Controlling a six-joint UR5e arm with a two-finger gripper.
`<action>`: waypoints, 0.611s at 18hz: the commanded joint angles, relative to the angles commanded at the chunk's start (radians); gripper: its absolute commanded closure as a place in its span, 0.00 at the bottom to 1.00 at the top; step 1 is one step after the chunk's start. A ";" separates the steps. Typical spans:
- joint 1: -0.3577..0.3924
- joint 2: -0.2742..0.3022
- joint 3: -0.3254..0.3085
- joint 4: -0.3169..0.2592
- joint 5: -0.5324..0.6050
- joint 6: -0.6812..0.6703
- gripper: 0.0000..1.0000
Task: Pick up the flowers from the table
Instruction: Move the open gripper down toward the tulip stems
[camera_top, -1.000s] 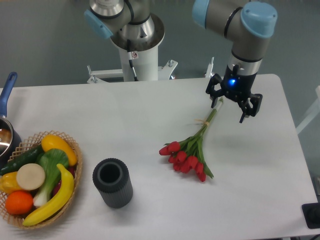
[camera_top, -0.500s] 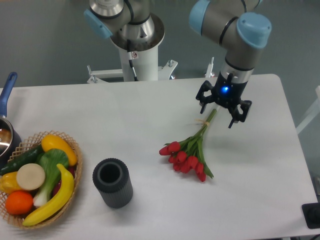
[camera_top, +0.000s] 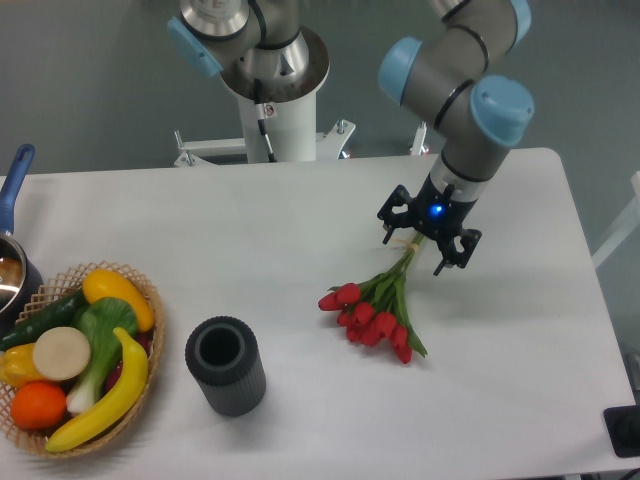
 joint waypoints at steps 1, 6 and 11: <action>-0.002 0.000 -0.017 0.003 -0.002 -0.005 0.00; -0.014 -0.015 -0.026 0.035 0.002 -0.060 0.00; -0.028 -0.037 -0.028 0.072 0.002 -0.069 0.00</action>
